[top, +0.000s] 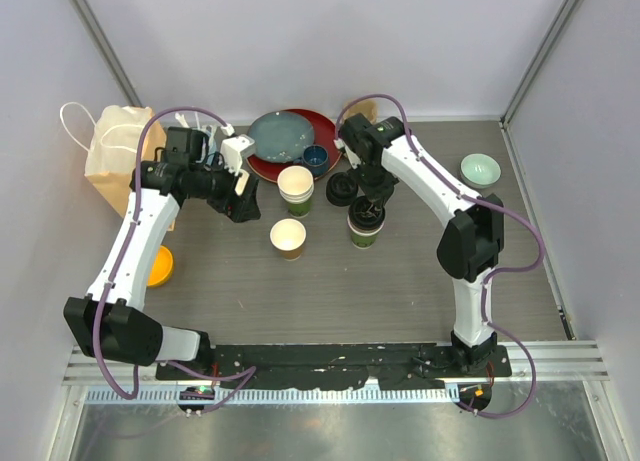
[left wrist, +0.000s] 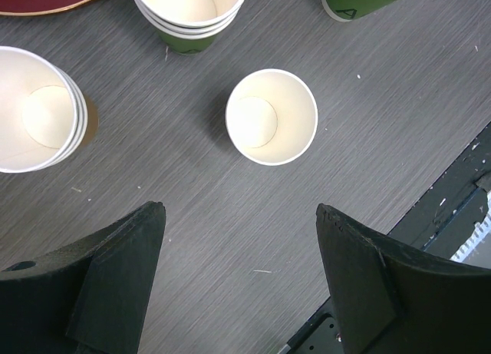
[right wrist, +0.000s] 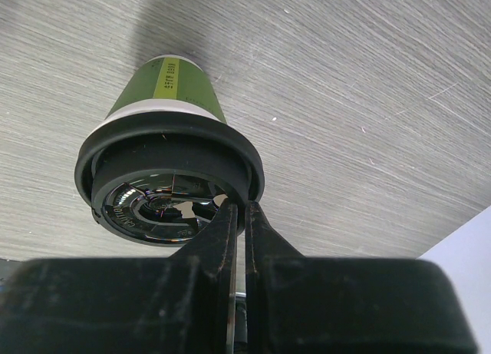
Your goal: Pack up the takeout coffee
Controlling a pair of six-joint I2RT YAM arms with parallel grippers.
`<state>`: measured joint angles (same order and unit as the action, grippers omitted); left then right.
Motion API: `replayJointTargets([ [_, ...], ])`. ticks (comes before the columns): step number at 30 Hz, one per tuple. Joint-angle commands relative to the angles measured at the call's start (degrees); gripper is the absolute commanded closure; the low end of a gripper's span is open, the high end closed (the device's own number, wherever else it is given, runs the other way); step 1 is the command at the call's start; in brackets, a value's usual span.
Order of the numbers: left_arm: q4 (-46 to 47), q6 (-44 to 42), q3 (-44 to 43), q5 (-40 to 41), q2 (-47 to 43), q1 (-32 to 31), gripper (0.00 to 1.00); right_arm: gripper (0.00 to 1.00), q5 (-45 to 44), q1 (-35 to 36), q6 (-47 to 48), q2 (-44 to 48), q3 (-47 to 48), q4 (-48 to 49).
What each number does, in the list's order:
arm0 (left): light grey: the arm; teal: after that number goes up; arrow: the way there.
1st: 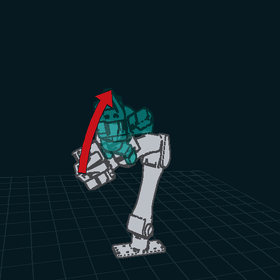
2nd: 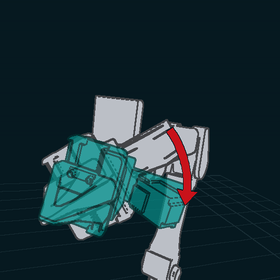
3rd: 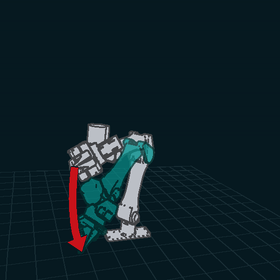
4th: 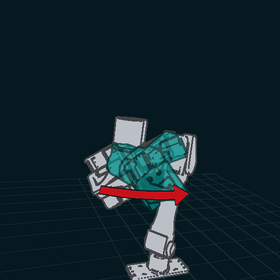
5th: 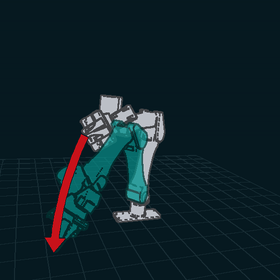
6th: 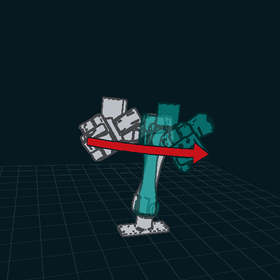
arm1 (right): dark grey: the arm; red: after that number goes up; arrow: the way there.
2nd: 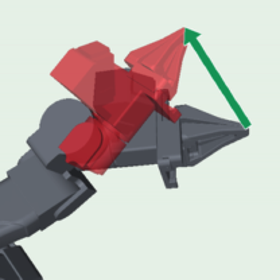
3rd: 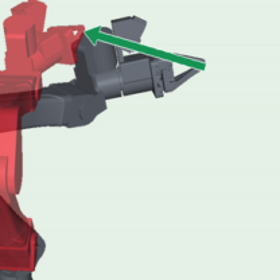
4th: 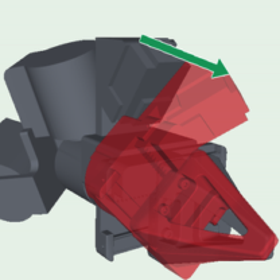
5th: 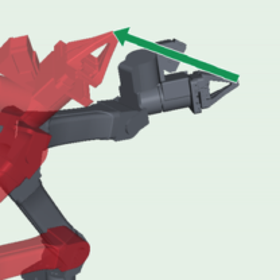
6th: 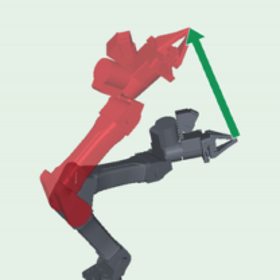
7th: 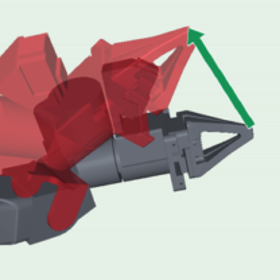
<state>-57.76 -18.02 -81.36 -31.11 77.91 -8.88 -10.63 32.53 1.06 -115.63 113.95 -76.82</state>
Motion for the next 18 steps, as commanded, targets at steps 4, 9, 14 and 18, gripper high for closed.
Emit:
replayJointTargets([
  [4, -0.3, -0.1, -0.8, -0.5, -1.4, 0.0, 0.16, 0.99, 0.8, 0.4, 1.0, 0.1, 0.6, -4.4],
  [9, -0.3, -0.2, -0.9, -0.5, -1.4, 0.0, 0.16, 0.99, 1.5, 0.3, 1.1, -0.2, 0.7, -4.6],
  [14, -0.4, -0.3, -0.8, -0.4, -1.4, 0.0, 0.16, 0.99, 0.9, 0.7, 0.6, 1.1, 2.2, -5.4],
  [18, -0.3, -0.3, -0.8, -0.4, -1.3, 0.0, 0.16, 0.99, 0.0, 0.8, 0.3, 3.3, 0.8, -5.6],
])
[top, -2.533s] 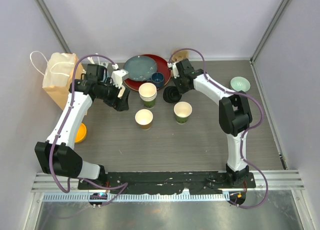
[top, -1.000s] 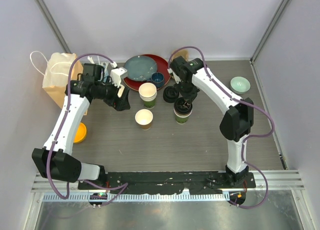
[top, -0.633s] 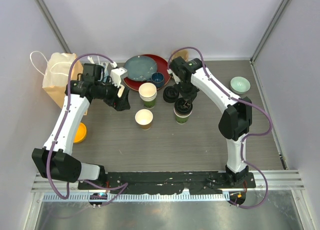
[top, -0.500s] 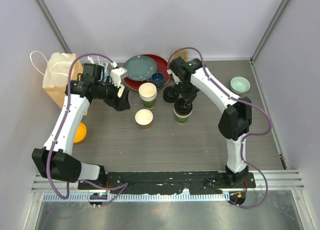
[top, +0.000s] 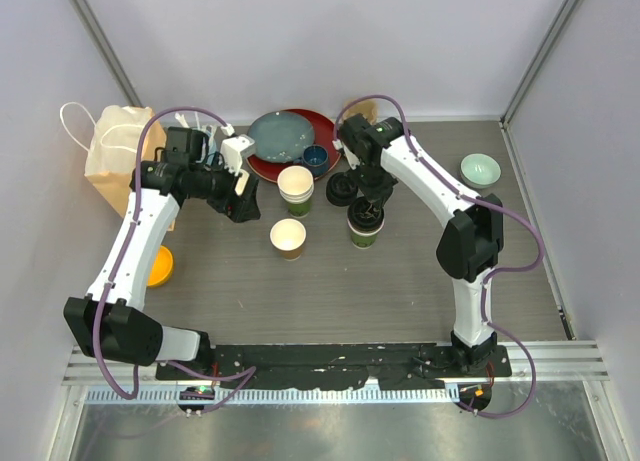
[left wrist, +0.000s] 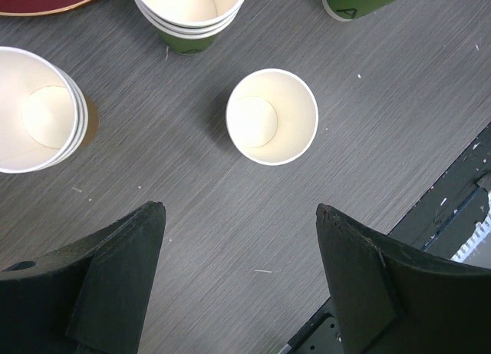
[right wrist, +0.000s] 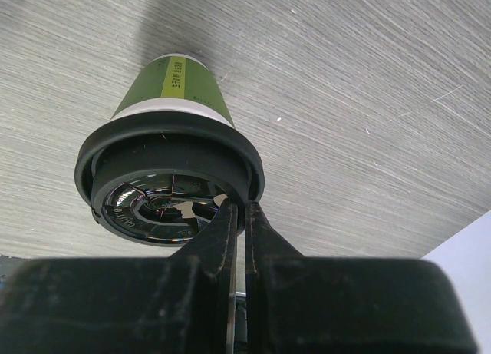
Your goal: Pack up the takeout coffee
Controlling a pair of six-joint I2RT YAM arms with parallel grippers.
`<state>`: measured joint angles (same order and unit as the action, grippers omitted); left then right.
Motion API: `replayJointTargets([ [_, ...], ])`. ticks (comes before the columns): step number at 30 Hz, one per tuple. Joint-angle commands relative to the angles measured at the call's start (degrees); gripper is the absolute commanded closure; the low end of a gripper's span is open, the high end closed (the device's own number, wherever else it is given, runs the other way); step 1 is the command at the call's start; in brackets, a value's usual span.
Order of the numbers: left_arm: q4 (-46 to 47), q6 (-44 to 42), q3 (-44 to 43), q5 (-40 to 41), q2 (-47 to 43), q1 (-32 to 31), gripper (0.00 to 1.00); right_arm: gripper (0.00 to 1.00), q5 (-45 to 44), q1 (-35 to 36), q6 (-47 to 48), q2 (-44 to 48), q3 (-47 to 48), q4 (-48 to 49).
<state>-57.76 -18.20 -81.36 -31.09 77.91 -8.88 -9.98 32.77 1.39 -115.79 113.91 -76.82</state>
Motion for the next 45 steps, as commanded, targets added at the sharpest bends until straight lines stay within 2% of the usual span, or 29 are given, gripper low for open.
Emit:
replayJointTargets([
  [1, -0.3, -0.2, -0.8, -0.1, -1.3, 0.0, 0.16, 0.99, -0.6, 0.5, 0.1, 3.9, 0.4, -5.5],
  [16, -0.5, -0.6, -0.8, 0.3, -1.7, 0.0, 0.16, 0.99, 0.7, 0.6, 0.5, 3.1, -0.1, -5.5],
  [21, -0.4, -0.6, -0.9, 0.3, -1.5, 0.0, 0.16, 0.99, 0.6, 0.8, 0.2, 5.0, 2.0, -6.0],
  [30, -0.3, -0.5, -0.9, 0.4, -1.7, 0.0, 0.16, 0.99, -0.4, 0.8, -0.4, 8.7, -1.9, -5.8],
  [45, -0.6, -1.0, -0.5, 0.9, -2.2, 0.0, 0.16, 0.99, 1.3, 0.9, 0.8, 2.7, -1.2, -5.4],
])
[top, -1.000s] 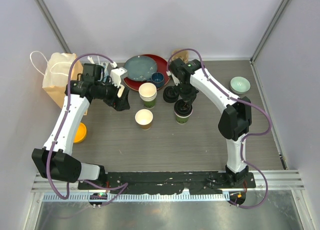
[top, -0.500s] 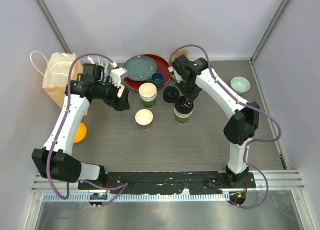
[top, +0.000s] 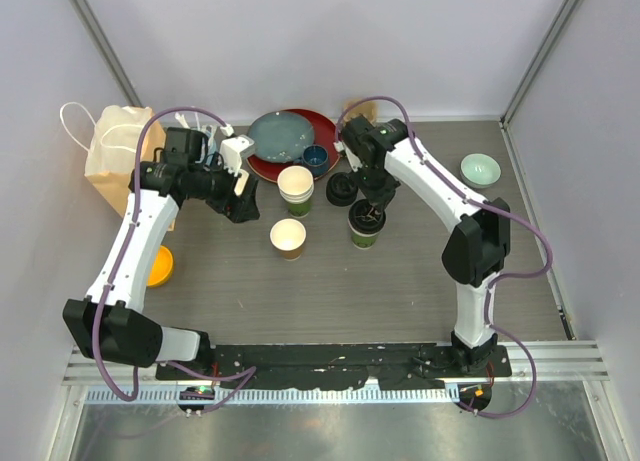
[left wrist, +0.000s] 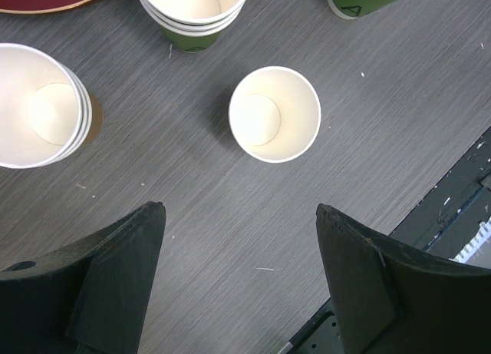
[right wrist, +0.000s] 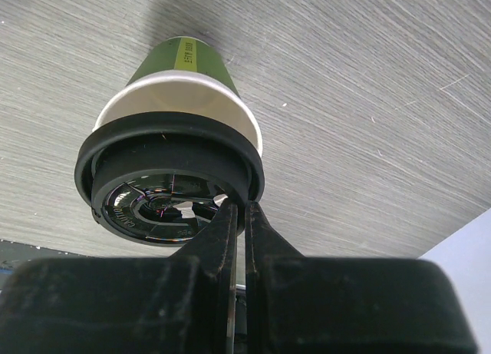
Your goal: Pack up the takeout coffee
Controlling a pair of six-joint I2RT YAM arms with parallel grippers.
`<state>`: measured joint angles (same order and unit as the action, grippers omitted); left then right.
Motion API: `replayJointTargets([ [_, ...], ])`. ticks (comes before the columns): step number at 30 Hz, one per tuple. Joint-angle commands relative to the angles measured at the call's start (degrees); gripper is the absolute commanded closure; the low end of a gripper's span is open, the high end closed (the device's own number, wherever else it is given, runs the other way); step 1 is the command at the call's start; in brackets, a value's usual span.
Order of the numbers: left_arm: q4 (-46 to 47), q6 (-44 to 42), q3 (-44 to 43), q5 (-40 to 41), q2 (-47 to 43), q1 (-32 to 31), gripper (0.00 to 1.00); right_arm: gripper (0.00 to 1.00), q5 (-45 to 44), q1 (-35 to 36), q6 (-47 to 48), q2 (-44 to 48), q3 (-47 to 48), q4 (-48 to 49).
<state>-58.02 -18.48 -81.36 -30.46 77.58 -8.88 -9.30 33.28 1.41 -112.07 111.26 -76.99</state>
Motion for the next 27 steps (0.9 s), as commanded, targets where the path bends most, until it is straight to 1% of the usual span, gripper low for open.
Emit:
replayJointTargets([
  [1, -0.3, -0.7, -0.6, 0.2, -1.8, 0.1, 0.16, 0.99, 0.9, 0.4, 0.9, -1.2, 1.5, -5.0],
  [18, -0.7, -1.0, -0.6, 0.0, -2.1, 0.0, 0.16, 0.99, 1.1, 0.4, 1.4, -4.6, 3.7, -5.2],
  [21, -0.6, -0.9, -0.4, -0.1, -2.0, 0.0, 0.16, 0.88, 1.2, 0.4, 1.2, -4.4, 4.0, -4.8],
  [22, -0.5, -0.9, -0.4, -0.2, -2.1, 0.0, 0.16, 0.82, 1.3, 0.4, 1.2, -4.3, 4.2, -4.9],
  [23, -0.5, -0.9, -0.4, -0.5, -2.0, 0.1, 0.16, 0.79, 1.7, 0.4, 1.2, -4.1, 4.4, -4.8],
  [27, -0.5, -0.9, -0.5, -0.7, -2.1, 0.0, 0.16, 0.73, 2.5, 0.4, 1.4, -3.2, 5.5, -4.5],
])
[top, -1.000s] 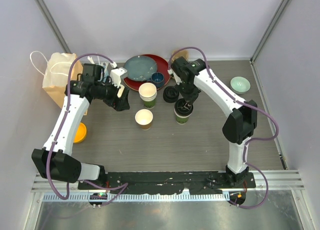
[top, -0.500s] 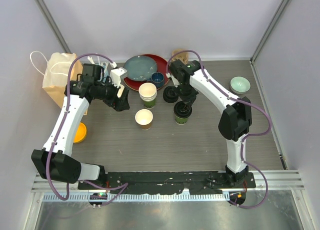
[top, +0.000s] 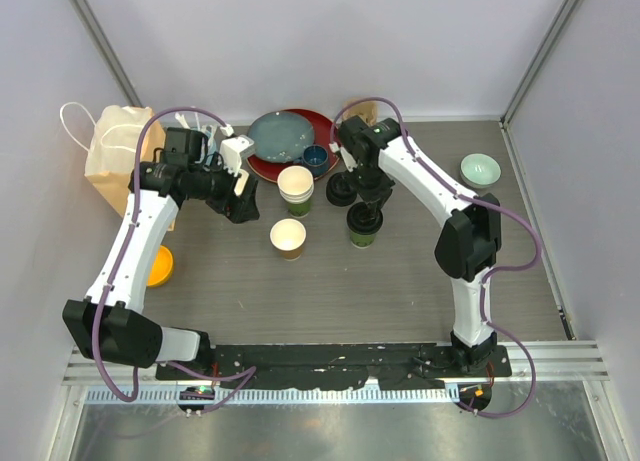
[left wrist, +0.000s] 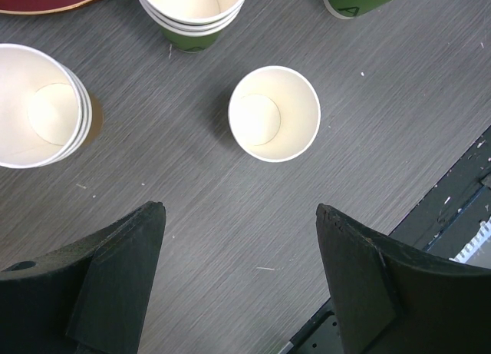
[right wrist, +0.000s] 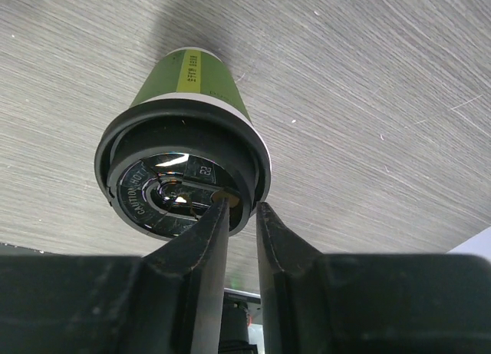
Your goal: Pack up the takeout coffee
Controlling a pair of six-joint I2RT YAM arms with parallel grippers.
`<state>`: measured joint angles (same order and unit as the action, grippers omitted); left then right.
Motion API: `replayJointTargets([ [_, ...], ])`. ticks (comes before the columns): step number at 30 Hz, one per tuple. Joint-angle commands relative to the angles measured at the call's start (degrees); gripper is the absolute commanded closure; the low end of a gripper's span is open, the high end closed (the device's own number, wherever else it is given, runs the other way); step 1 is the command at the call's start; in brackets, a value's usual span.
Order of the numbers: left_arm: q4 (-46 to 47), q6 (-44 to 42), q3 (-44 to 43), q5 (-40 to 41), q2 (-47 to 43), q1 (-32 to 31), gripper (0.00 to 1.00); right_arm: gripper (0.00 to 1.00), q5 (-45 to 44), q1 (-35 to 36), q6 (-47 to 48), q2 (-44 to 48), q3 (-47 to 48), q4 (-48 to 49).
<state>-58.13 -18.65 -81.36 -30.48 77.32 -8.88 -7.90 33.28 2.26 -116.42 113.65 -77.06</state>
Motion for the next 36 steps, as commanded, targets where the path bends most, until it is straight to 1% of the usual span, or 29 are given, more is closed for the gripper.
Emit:
replayJointTargets([
  [1, -0.4, -0.6, -0.5, -0.7, -1.9, 0.0, 0.16, 0.71, 1.1, 0.4, 0.6, 1.3, 3.1, -4.5],
  [5, -0.6, -0.6, -0.4, -0.9, -2.2, 0.1, 0.16, 0.68, 1.0, 0.4, 0.4, 2.0, 3.1, -4.4],
  [8, -0.6, -0.3, -0.5, -1.4, -2.3, 0.0, 0.16, 0.63, 0.9, 0.3, 0.2, 3.1, 3.2, -4.3],
  [12, -1.3, 0.9, -3.0, -2.7, -2.3, -0.3, 0.18, 0.56, 1.8, 0.4, 0.0, 5.9, 4.7, -3.7],
  [13, -1.3, 1.9, -3.6, -3.2, -2.3, -0.4, 0.19, 0.55, 2.5, 0.4, 0.0, 7.5, 4.7, -3.5],
  [16, -2.1, 4.0, -6.2, -4.3, -1.9, -2.3, 0.29, 0.51, 3.4, 0.3, -0.1, 11.3, 4.2, -1.1],
  [17, -2.3, 4.4, -6.9, -4.2, -1.5, -4.5, 0.34, 0.51, 5.0, 0.1, -0.1, 12.7, 2.1, 0.0],
  [18, -2.6, 4.7, -7.4, -3.7, -1.1, -5.9, 0.36, 0.5, 6.1, -0.2, -0.2, 14.0, 0.5, 1.3],
  [19, -3.2, 4.9, -8.5, -2.9, -0.8, -9.5, 0.37, 0.5, 7.2, -0.7, -0.4, 17.2, -1.5, 4.5],
  [20, -3.4, 5.2, -9.1, -1.3, -0.4, -11.5, 0.37, 0.5, 11.5, -2.2, -0.7, 18.8, -6.4, 6.5],
  [21, -3.5, 5.4, -9.5, -0.5, 0.5, -13.6, 0.37, 0.5, 13.0, -3.0, -1.7, 20.5, -9.3, 8.6],
  [22, -3.6, 5.7, -10.9, 0.2, 1.1, -17.5, 0.37, 0.5, 14.5, -4.2, -2.1, 22.5, -12.2, 13.4],
  [23, -3.4, 6.8, -11.4, 1.0, 1.6, -19.2, 0.36, 0.51, 16.8, -5.4, -3.4, 26.0, -18.0, 15.7],
  [24, -3.1, 7.6, -12.1, 1.3, 3.1, -20.8, 0.36, 0.51, 18.3, -7.9, -5.0, 28.0, -20.9, 18.1],
  [25, -2.9, 8.2, -12.8, 1.2, 3.7, -23.3, 0.33, 0.5, 19.6, -9.5, -5.9, 29.7, -23.4, 21.8],
  [26, -1.6, 10.6, -13.9, 1.3, 4.6, -24.3, 0.31, 0.51, 21.2, -11.1, -6.6, 32.6, -27.7, 23.4],
  [27, -0.9, 11.8, -14.3, 1.3, 6.1, -25.2, 0.29, 0.51, 24.8, -13.8, -7.4, 33.8, -29.7, 24.9],
  [30, 3.2, 16.9, -15.4, 1.1, 8.6, -27.9, 0.27, 0.51, 26.0, -16.0, -9.3, 38.0, -35.1, 29.2],
  [32, 5.7, 18.4, -16.5, 1.2, 11.4, -29.7, 0.3, 0.51, 26.1, -16.7, -10.3, 39.7, -37.8, 31.7],
  [33, 6.4, 21.7, -16.9, 1.3, 12.5, -30.3, 0.32, 0.51, 26.0, -16.8, -10.6, 41.4, -38.7, 32.7],
  [34, 7.1, 22.7, -17.2, 1.4, 13.5, -31.4, 0.36, 0.51, 25.9, -16.9, -11.0, 42.2, -39.5, 34.6],
  [36, 9.2, 25.2, -18.1, 1.6, 16.5, -32.2, 0.41, 0.51, 26.2, -17.2, -12.1, 44.1, -42.0, 36.4],
])
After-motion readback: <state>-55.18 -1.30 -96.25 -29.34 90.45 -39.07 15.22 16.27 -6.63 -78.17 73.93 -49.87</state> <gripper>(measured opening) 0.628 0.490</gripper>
